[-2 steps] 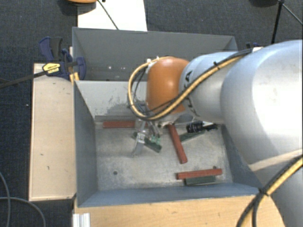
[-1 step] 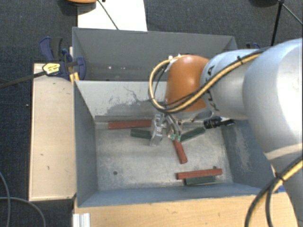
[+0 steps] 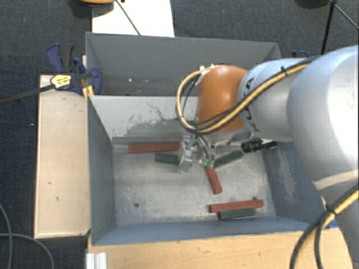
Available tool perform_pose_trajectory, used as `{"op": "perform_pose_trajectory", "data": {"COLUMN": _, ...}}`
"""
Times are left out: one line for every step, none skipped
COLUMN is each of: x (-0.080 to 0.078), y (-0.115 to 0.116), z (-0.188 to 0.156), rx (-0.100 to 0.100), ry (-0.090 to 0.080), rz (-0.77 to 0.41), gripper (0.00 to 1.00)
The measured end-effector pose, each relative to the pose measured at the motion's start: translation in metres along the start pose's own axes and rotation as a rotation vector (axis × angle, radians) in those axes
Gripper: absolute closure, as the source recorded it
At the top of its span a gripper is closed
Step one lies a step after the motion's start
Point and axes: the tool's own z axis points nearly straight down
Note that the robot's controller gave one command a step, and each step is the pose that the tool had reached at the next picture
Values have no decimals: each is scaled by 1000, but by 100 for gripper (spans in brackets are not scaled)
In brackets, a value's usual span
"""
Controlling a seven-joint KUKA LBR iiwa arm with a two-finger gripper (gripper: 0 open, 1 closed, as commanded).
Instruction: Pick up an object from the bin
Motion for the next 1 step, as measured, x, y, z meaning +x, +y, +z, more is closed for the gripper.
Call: {"op": "perform_pose_trajectory", "data": {"x": 11, "y": -7, "z": -53, "rx": 1, "ry": 2, "rz": -34, "gripper": 100}}
